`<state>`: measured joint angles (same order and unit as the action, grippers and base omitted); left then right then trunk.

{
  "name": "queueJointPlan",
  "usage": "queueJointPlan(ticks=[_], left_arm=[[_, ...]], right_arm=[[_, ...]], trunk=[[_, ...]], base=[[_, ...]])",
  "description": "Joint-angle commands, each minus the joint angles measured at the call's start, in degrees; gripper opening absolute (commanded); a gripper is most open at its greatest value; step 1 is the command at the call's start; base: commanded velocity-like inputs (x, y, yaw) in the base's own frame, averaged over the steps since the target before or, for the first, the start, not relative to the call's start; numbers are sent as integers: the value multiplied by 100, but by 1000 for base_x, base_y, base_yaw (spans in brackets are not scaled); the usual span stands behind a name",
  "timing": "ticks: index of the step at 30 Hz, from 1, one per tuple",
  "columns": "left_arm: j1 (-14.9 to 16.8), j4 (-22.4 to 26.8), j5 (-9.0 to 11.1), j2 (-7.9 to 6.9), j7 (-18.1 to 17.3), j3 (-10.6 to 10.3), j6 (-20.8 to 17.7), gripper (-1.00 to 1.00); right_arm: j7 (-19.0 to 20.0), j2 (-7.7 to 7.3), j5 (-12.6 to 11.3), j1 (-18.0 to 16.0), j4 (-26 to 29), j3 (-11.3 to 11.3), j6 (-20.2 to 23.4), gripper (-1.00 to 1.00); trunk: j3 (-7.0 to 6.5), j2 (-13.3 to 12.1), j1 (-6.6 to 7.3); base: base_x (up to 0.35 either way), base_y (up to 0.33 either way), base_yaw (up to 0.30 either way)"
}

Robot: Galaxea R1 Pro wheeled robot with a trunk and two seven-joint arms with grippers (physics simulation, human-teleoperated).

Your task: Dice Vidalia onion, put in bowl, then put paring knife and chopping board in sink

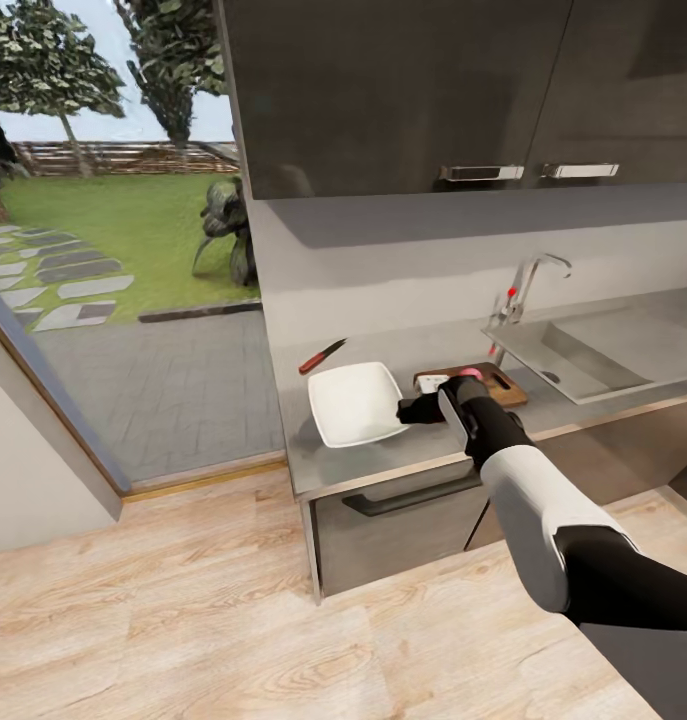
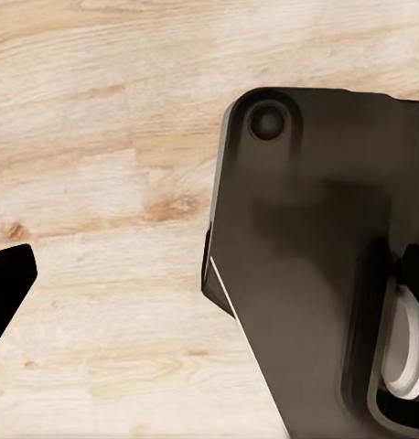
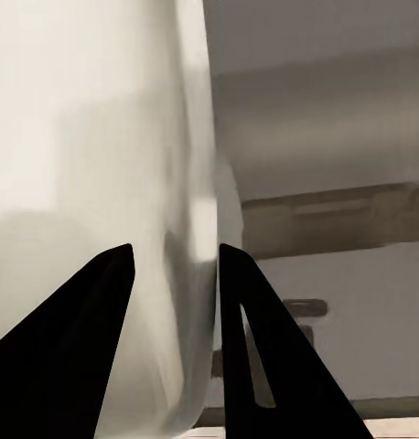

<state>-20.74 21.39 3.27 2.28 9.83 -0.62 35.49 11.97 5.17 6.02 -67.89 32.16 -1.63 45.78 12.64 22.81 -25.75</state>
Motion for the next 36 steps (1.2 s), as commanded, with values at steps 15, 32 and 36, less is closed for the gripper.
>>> queueJointPlan(ticks=[15, 32, 36], left_arm=[[-5, 6, 35, 1, 1, -8, -6, 100], [-7, 6, 35, 1, 1, -8, -7, 100], [-6, 10, 34, 1, 1, -6, -7, 100]], right_arm=[[-120, 102, 33, -5, 155, -25, 168, -100], [-90, 19, 18, -5, 162, -23, 179, -100], [-90, 25, 22, -5, 164, -11, 180, -100]], trunk=[[10, 11, -4], [10, 11, -4], [10, 11, -4]], base=[[0, 0, 0], [0, 0, 0], [0, 0, 0]])
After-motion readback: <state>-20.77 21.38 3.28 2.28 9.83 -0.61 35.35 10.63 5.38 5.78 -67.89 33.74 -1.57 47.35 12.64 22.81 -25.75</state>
